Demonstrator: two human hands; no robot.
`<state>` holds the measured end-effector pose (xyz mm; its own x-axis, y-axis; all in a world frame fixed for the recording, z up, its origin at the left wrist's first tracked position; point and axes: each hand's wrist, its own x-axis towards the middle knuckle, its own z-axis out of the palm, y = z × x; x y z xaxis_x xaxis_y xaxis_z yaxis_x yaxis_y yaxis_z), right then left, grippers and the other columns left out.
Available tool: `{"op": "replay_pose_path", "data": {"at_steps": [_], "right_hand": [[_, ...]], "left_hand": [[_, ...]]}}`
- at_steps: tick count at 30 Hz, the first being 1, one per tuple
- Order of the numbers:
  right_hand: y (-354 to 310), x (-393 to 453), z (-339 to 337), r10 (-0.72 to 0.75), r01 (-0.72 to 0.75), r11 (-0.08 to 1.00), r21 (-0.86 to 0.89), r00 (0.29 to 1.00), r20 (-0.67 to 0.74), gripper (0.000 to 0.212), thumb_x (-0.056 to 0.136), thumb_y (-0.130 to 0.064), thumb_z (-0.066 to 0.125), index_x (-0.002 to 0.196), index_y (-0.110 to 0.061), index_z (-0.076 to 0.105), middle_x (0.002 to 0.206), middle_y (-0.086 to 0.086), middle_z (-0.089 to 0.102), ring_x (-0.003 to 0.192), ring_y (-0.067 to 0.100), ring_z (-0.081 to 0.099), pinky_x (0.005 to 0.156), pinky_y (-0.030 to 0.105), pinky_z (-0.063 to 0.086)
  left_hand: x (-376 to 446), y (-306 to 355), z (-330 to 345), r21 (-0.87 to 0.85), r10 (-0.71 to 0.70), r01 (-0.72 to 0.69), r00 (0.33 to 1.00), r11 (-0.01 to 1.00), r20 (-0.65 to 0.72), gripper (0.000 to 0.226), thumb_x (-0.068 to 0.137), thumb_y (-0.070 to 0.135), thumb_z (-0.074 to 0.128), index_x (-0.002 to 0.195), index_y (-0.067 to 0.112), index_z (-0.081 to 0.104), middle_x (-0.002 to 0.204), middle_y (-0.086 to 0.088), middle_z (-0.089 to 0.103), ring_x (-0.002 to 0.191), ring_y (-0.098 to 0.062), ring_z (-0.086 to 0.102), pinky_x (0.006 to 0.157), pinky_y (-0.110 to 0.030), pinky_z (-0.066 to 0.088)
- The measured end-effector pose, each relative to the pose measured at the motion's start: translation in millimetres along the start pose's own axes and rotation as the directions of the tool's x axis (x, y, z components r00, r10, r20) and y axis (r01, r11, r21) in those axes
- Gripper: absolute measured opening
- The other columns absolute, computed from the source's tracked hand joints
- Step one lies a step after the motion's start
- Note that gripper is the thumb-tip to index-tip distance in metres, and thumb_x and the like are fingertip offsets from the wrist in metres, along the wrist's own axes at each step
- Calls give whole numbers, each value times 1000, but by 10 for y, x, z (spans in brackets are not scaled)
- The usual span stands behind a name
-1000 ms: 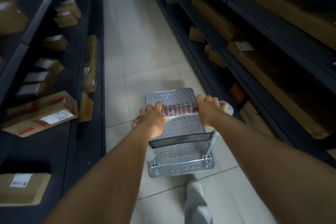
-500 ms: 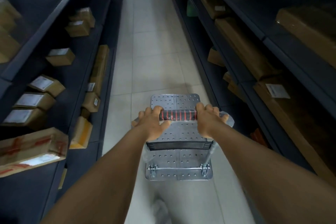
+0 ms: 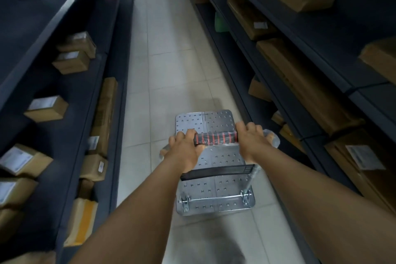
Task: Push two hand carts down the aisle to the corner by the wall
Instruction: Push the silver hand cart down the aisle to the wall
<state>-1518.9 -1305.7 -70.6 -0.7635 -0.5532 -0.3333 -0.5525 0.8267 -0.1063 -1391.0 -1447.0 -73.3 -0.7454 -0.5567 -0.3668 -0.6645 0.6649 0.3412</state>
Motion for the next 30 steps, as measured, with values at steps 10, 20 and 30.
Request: {"op": "replay_pose_path", "data": {"at_steps": [10, 20, 30], "right_hand": [[-272, 1874, -581, -35, 35, 999, 2, 999, 1, 66, 76, 7, 59, 126, -23, 29, 131, 10, 40, 123, 30, 36, 107, 60, 29], [-369, 3576, -1354, -21, 23, 997, -67, 999, 37, 70, 73, 7, 64, 127, -20, 31, 134, 9, 38, 125, 28, 35, 108, 50, 31], [-720, 5290, -1867, 64, -62, 996, -57, 998, 25, 69, 75, 1, 69, 129, -20, 32, 138, 11, 35, 131, 30, 29, 110, 50, 28]], "left_hand": [[1798, 87, -664, -37, -30, 29, 999, 999, -33, 29, 93, 47, 46, 118, 35, 37, 118, 3, 44, 112, -20, 37, 97, -54, 37], [3439, 471, -1273, -33, -82, 82, 997, 996, -2, 30, 96, 48, 40, 118, 29, 35, 128, -3, 39, 120, -26, 33, 97, -61, 34], [5032, 540, -1969, -44, -55, 58, 996, 997, 66, 29, 98, 42, 37, 122, 26, 31, 130, -7, 35, 126, -29, 29, 99, -66, 31]]}}
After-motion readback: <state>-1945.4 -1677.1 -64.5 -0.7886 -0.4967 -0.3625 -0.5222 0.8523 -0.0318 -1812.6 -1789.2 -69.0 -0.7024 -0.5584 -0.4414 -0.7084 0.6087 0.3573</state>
